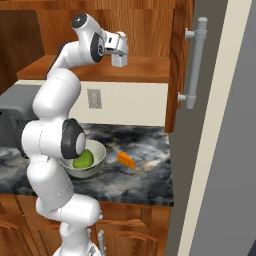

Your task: Pick the cheese from the fridge and the cheese grater from the cabinet and place them next to the salad bowl.

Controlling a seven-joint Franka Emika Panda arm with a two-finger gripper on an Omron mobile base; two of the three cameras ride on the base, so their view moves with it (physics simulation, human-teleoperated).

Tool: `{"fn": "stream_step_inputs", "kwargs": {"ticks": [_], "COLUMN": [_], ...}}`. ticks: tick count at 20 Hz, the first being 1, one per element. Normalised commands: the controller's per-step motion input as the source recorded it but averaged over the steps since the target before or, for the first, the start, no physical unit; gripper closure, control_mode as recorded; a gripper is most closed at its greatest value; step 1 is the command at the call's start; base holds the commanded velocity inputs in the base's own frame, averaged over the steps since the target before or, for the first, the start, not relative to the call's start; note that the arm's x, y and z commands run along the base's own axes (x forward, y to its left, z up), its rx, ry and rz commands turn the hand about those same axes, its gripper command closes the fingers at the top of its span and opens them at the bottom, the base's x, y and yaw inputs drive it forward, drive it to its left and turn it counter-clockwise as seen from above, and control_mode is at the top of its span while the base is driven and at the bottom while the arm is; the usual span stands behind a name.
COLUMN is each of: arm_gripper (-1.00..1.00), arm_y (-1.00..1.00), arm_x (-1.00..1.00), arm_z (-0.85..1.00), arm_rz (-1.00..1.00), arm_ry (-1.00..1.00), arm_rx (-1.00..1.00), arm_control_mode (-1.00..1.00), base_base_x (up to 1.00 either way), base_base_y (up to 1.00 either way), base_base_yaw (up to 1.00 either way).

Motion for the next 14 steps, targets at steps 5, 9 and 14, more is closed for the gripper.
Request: {"fn": "stream_step_inputs", "kwargs": {"ticks": [5, 9, 14], "arm_gripper": [-1.00, -1.00, -1.00], "arm_y": [0.00, 0.00, 0.00], "arm_x": [0.17, 0.22, 0.30], "arm_z": [-0.17, -0.08, -0.05], "arm_rz": [-0.04, -0.04, -0.06], "arm_ry": [0.00, 0.00, 0.00], "arm_rx": [0.00, 0.00, 0.00], "arm_control_mode": [-1.00, -1.00, -1.00], "base_base_x": [0.00, 0.00, 0.00], "base_base_y": [0.00, 0.00, 0.00], "base_base_yaw": [0.00, 0.00, 0.00]}}
